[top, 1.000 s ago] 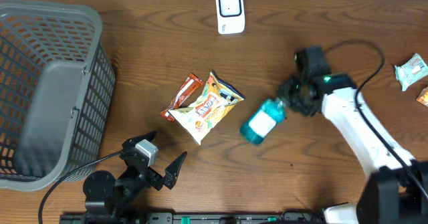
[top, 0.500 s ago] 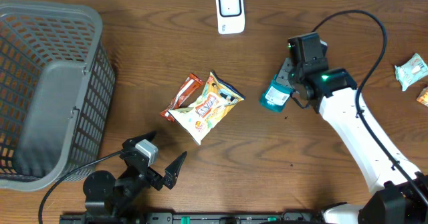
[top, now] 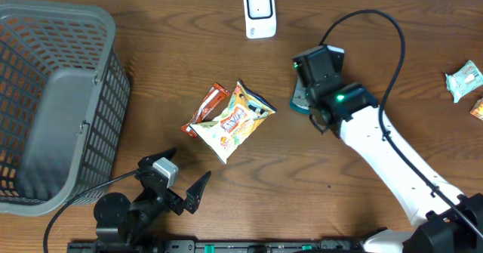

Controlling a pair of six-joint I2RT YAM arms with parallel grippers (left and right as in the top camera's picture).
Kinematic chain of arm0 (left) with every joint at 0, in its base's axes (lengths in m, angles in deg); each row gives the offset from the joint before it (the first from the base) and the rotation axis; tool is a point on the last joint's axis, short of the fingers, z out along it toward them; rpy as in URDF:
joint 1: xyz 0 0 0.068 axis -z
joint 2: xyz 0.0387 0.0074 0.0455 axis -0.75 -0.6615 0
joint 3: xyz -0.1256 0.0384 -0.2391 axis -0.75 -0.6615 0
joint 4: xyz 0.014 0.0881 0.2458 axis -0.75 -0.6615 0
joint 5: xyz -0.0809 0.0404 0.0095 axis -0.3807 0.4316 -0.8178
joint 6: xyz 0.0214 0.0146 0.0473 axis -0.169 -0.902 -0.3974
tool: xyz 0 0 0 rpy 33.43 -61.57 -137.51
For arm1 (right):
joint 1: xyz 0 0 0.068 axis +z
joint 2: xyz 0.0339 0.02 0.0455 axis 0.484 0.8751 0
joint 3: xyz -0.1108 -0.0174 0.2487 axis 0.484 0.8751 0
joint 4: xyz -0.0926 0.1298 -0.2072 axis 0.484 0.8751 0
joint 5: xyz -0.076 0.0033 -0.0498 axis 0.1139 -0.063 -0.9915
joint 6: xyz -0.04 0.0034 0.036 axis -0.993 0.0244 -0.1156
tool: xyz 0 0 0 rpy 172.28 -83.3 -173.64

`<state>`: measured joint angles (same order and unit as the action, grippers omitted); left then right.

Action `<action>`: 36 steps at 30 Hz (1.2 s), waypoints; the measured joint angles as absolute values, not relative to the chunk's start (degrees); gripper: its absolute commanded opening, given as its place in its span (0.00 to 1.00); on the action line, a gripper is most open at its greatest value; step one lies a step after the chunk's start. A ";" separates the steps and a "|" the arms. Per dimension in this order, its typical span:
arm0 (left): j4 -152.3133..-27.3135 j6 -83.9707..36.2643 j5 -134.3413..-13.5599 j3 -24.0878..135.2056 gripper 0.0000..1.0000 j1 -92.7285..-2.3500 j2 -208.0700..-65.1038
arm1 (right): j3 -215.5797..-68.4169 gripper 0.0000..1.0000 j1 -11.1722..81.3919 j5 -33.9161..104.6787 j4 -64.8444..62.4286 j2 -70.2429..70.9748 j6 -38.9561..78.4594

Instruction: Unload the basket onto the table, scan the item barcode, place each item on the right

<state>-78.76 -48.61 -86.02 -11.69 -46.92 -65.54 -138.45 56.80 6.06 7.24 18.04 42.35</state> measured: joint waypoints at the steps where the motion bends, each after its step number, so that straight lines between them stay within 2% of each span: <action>1: -78.79 -48.61 -86.04 -11.69 0.98 -46.92 -65.54 | -138.45 0.22 57.39 4.84 8.00 18.04 43.93; 9: -78.79 -48.61 -86.02 -11.69 0.98 -46.92 -65.54 | -138.53 0.27 58.42 -0.74 12.20 17.95 56.38; 13: -78.79 -48.61 -86.02 -11.69 0.98 -46.92 -65.54 | -138.51 0.31 58.44 -0.76 12.20 17.95 58.68; 24: -78.79 -48.61 -86.02 -11.69 0.98 -46.92 -65.54 | -138.53 0.32 58.42 3.37 11.76 17.95 60.65; 28: -78.79 -48.61 -86.02 -11.69 0.98 -46.92 -65.54 | -138.53 0.41 58.29 4.09 11.28 17.95 60.97; 36: -78.79 -48.61 -86.04 -11.69 0.98 -46.92 -65.54 | -141.53 0.68 58.00 6.17 13.71 17.82 58.55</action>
<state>-78.79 -48.61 -86.04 -11.69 -46.92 -65.54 -141.53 58.00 6.17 13.71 17.82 58.55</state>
